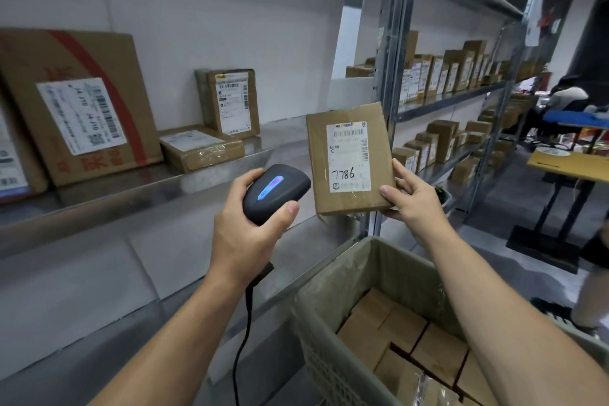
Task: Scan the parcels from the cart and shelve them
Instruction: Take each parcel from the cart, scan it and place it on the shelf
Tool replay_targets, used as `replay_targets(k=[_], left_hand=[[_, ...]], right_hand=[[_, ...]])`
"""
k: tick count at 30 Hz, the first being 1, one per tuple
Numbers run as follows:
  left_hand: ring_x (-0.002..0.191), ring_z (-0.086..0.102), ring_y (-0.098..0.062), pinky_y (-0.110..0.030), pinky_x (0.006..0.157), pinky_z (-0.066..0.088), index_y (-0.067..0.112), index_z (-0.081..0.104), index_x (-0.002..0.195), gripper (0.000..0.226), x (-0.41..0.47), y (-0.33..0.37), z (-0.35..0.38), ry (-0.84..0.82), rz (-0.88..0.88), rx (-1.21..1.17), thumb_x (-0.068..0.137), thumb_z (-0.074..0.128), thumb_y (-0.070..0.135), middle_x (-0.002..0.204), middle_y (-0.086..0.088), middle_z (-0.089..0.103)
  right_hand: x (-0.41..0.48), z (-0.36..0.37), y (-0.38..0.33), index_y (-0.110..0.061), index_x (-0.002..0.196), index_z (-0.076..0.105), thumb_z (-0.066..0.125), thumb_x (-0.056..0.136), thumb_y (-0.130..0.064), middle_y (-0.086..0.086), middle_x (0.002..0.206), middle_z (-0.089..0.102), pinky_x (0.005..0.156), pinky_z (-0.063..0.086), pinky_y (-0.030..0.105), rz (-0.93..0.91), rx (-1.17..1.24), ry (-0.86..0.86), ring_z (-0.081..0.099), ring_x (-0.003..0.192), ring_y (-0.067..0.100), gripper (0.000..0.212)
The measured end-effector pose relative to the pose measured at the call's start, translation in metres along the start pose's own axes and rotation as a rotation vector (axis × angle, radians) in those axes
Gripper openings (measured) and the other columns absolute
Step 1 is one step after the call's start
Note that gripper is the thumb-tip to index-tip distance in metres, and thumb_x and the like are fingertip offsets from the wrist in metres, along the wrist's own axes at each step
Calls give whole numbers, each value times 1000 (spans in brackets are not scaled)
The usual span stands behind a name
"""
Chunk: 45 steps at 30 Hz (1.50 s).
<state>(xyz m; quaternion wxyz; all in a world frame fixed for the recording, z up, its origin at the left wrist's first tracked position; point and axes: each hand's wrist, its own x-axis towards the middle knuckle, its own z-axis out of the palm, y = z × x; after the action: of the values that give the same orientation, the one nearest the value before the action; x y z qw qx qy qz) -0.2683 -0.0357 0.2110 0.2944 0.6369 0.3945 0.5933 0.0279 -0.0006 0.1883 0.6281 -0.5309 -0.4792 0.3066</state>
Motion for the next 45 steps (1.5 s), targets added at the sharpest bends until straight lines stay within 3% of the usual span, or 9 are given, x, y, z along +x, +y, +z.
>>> replay_targets(k=[5,10,14,18,21,27,31,39,45], left_hand=[[73,70,-22,-18,56,53,35,58,126,59,20,14,2,65,22,-66,71,78,38,106,4,70],[73,69,-24,-20,57,53,30,58,128,65,44,17,4,114,51,-86,68,79,43,107,-1,70],[66,66,-20,-20,57,52,29,58,128,65,62,19,6,153,62,-101,68,78,43,103,-11,71],[64,66,-18,-22,58,53,29,58,128,59,73,19,8,182,68,-91,72,78,37,101,-10,71],[64,68,-21,-25,60,54,36,58,124,55,79,17,11,200,59,-84,73,79,37,100,-7,72],[57,65,-22,-29,59,54,32,59,124,54,93,10,21,248,53,-76,74,79,34,95,-8,72],[55,65,-22,-27,58,53,29,59,126,59,99,6,28,267,56,-62,71,78,38,92,-8,72],[56,64,-22,-26,57,52,33,60,121,54,103,-3,37,277,45,-54,71,79,37,96,-8,72],[62,64,-22,-24,56,53,31,60,121,52,105,-6,43,278,32,-61,72,77,31,96,-11,71]], right_hand=[[33,17,-7,-34,151,42,67,94,-7,6,140,58,91,59,45,-19,106,-14,63,118,21,68],[73,33,-21,-35,149,44,69,93,-8,4,139,61,97,55,51,-56,162,-9,63,121,22,68],[101,48,-37,-29,152,41,66,95,-5,-11,116,65,85,60,46,-53,177,-58,67,104,17,66],[127,60,-44,-26,151,43,69,94,-9,3,124,66,77,61,44,-15,124,-115,67,102,22,65],[141,65,-45,-19,148,47,69,94,-11,6,112,67,78,62,47,2,106,-146,68,96,24,59],[168,77,-50,-10,135,60,69,95,-14,14,116,64,69,61,43,82,84,-186,64,93,27,42],[176,85,-50,1,131,60,68,95,-10,13,100,66,60,61,27,82,107,-247,64,79,20,39],[182,84,-29,1,145,47,71,90,-4,19,130,52,76,59,18,-5,96,-331,59,118,31,60],[187,79,-26,-14,148,47,74,90,-13,-1,121,58,85,51,24,-98,-23,-366,57,104,6,64]])
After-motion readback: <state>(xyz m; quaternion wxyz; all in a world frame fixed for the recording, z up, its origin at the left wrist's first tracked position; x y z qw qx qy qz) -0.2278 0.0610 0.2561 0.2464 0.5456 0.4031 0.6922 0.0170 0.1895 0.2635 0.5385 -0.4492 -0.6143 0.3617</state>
